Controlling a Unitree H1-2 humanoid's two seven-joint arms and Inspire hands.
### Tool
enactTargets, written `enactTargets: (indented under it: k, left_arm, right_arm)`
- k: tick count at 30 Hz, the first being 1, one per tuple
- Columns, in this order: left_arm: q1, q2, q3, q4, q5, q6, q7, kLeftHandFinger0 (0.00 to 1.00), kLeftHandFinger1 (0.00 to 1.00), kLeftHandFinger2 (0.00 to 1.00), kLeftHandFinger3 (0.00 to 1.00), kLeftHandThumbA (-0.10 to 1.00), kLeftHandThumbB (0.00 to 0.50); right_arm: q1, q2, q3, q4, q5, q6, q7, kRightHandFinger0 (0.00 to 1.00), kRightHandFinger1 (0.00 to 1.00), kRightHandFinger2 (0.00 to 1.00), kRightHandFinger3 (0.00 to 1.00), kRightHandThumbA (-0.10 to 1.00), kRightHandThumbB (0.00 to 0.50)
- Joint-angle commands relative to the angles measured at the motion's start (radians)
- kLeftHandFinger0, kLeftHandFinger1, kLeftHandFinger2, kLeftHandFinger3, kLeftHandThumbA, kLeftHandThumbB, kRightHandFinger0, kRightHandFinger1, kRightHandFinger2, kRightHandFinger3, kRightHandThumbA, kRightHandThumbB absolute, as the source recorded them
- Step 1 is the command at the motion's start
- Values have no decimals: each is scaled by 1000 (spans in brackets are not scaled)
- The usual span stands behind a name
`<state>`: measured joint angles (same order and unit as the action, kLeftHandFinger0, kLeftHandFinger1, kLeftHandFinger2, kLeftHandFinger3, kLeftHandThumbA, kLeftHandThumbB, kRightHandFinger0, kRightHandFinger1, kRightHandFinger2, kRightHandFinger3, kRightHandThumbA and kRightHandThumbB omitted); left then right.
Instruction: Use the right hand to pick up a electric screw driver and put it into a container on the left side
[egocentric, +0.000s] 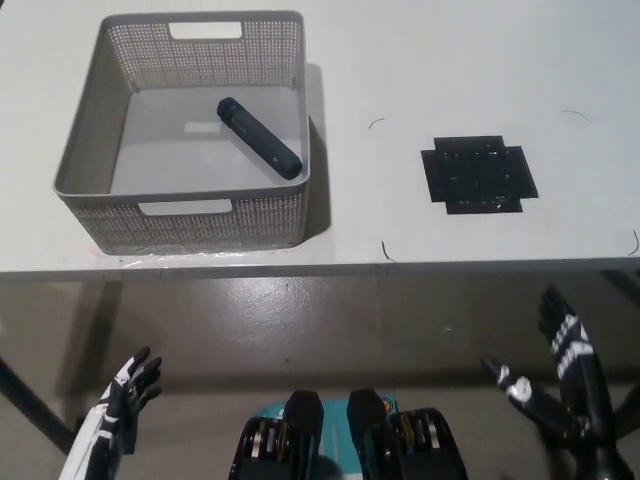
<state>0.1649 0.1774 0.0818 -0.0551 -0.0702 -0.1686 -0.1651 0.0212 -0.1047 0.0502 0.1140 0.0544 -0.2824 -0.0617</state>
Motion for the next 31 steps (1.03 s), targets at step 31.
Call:
enactTargets:
  k: [31]
  left_arm:
    - [-18,-166,-35,-32,34,-17,67,1000,1000,1000,1000,1000,76]
  right_arm:
    - [32,59,100,9,36,8,159,1000,1000,1000,1000,1000,270]
